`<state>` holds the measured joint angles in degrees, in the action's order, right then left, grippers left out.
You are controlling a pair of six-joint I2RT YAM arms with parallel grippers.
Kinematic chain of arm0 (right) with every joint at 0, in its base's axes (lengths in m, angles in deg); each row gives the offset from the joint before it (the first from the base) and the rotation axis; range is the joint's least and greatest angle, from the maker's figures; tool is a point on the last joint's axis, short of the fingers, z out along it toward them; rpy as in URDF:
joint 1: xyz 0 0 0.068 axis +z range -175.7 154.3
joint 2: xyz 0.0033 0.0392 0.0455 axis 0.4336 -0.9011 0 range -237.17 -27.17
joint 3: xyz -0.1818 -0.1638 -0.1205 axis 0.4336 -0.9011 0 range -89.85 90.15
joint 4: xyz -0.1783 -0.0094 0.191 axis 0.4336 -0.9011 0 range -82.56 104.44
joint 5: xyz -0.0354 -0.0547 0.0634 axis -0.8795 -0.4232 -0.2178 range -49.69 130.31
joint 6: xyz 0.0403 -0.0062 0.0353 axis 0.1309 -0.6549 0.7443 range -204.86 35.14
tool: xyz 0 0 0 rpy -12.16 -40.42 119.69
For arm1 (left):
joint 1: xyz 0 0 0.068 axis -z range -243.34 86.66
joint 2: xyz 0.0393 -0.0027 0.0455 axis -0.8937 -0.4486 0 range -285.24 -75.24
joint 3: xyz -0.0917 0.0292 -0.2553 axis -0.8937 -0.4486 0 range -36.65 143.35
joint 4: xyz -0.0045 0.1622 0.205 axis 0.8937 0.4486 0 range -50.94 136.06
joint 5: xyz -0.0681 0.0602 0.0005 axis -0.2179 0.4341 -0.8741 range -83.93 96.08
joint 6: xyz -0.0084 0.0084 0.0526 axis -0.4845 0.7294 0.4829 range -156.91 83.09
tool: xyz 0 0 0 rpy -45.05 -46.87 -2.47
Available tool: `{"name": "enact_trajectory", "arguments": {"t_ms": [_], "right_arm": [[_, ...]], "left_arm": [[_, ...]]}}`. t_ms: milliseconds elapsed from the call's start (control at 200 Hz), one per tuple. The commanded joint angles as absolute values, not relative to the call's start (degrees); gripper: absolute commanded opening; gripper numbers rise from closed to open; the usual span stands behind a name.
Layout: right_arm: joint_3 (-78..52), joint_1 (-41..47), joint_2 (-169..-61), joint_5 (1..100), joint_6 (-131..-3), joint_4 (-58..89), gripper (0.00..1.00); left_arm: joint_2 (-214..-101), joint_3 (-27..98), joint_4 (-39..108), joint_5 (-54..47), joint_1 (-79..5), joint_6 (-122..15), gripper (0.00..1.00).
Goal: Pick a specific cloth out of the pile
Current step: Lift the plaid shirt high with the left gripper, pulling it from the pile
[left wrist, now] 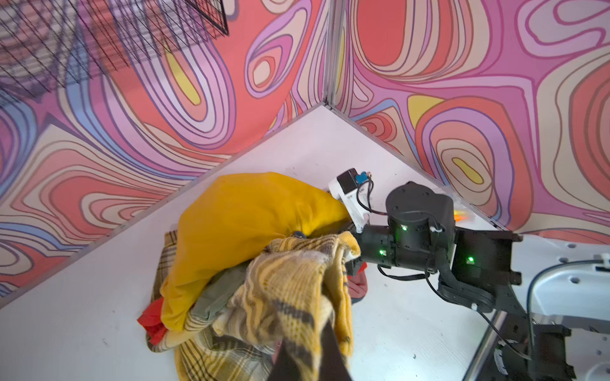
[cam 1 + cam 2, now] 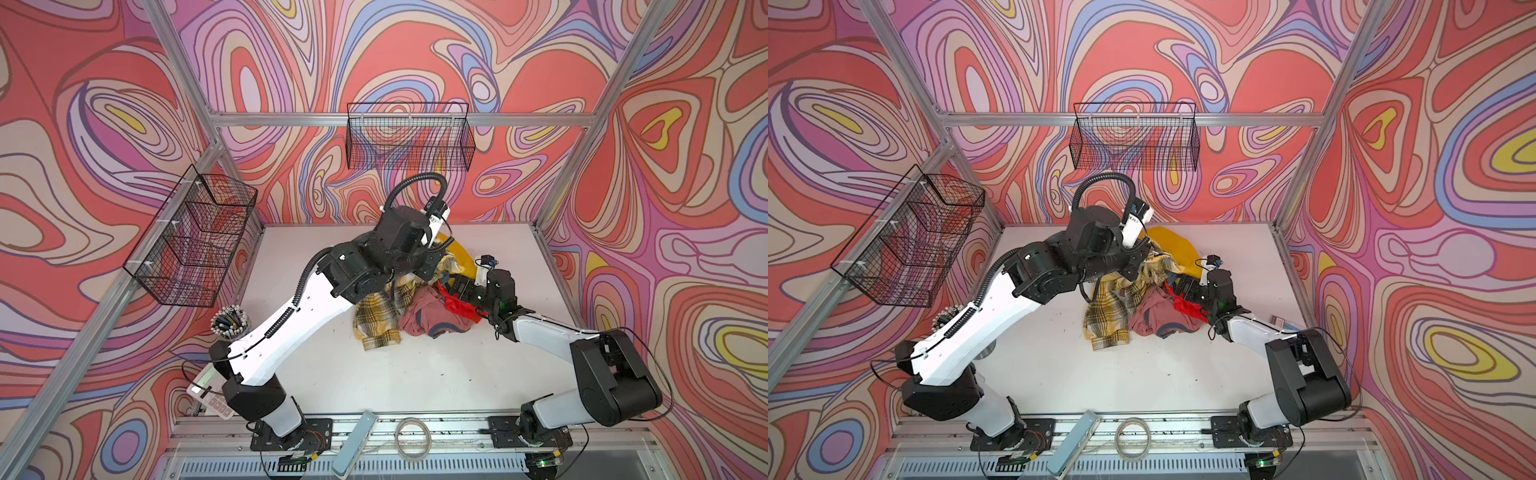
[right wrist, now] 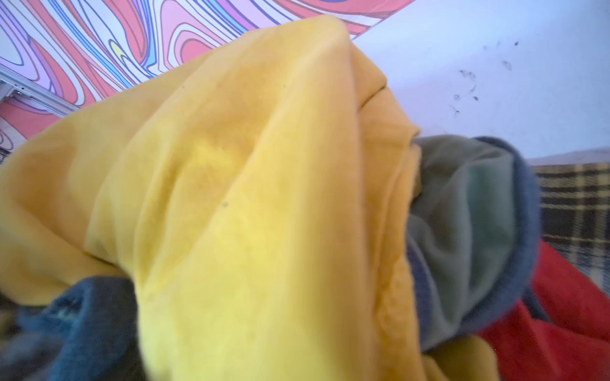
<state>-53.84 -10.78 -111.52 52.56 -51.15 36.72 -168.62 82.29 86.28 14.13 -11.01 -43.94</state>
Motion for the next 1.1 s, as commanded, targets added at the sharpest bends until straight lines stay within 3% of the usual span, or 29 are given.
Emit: {"name": "enact_trajectory", "arguments": {"t_ms": [0,290,681,831,1092], "right_arm": [[-55.11,-11.28,-113.57,49.69,-52.35,32.76,0.98],[-56.54,-11.26,-114.88,47.01,-51.47,33.08,0.98],[-56.56,-11.24,-116.9,45.54,-50.82,33.24,0.98],[-56.79,-11.28,-117.38,45.46,-50.73,33.33,0.98],[-56.19,-11.24,-118.13,44.31,-51.07,31.96,0.98]], "left_arm": [[-168.94,91.28,85.29,14.28,-13.83,-40.19,0.0],[-175.07,108.9,90.31,16.13,-17.93,-34.39,0.0],[-170.98,112.91,89.21,18.4,-19.18,-32.4,0.0],[-169.17,110.3,88.59,16.71,-16.67,-31.97,0.0],[-167.79,114.67,85.6,25.85,-9.82,-26.08,0.0]]}}
